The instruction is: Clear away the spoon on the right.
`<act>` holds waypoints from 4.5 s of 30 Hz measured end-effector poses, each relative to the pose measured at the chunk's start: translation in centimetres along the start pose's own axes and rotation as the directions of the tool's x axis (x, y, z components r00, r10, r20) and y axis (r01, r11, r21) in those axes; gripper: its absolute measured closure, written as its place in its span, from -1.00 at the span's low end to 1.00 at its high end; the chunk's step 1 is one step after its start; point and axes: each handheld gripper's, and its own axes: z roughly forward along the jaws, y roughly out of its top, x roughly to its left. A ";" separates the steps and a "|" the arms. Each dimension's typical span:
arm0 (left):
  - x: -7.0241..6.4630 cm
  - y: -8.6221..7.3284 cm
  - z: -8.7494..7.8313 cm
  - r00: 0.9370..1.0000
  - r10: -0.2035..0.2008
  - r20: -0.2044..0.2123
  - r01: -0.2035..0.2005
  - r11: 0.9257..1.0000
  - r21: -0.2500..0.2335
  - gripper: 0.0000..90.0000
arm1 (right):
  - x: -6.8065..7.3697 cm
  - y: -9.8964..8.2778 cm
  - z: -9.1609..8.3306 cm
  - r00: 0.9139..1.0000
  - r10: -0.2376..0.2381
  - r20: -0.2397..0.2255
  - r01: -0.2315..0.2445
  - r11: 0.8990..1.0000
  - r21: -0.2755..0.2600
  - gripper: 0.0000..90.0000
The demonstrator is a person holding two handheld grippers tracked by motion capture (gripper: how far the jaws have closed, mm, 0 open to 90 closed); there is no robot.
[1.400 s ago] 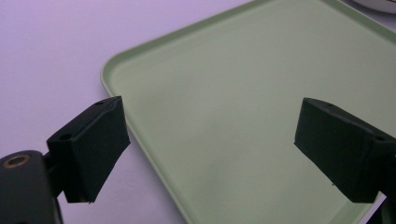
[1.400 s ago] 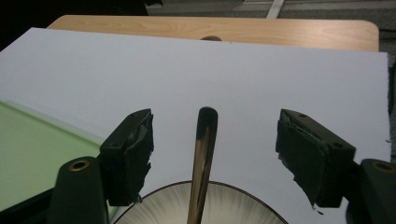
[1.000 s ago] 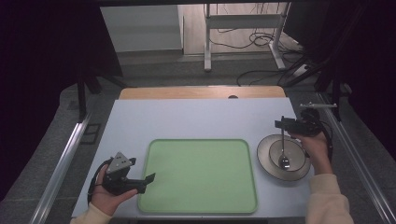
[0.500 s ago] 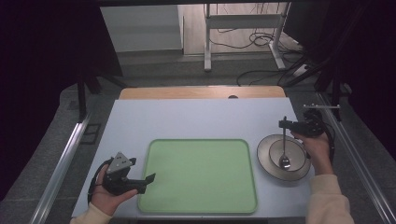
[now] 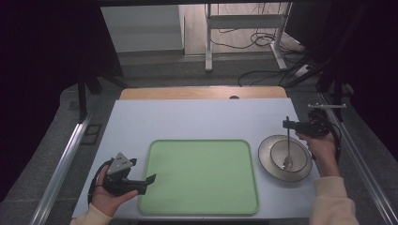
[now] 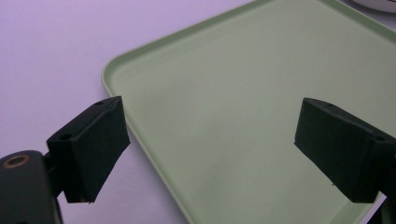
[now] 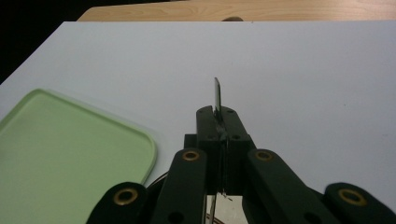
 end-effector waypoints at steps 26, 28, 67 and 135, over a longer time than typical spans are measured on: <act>0.0 0.0 0.0 1.000 0.000 -0.002 0.000 1.000 0.001 -0.79 | 2.3 1.8 -4.9 0.998 -0.047 -0.041 0.041 0.990 -0.137 0.97; 0.0 0.0 0.0 1.000 -0.001 -0.002 0.001 1.000 0.002 -0.79 | 2.5 1.9 -5.2 0.998 -0.050 -0.046 0.043 0.988 -0.147 0.97; 0.2 0.0 -0.1 1.000 -0.005 -0.006 0.005 1.000 0.004 -0.79 | 8.3 2.7 -5.8 0.989 -0.104 -0.104 0.086 0.983 -0.160 0.97; 0.2 0.0 -0.1 1.000 -0.009 -0.008 0.009 1.000 0.000 -0.79 | 18.6 -1.1 -0.2 0.961 -0.156 -0.230 0.177 0.982 0.074 0.97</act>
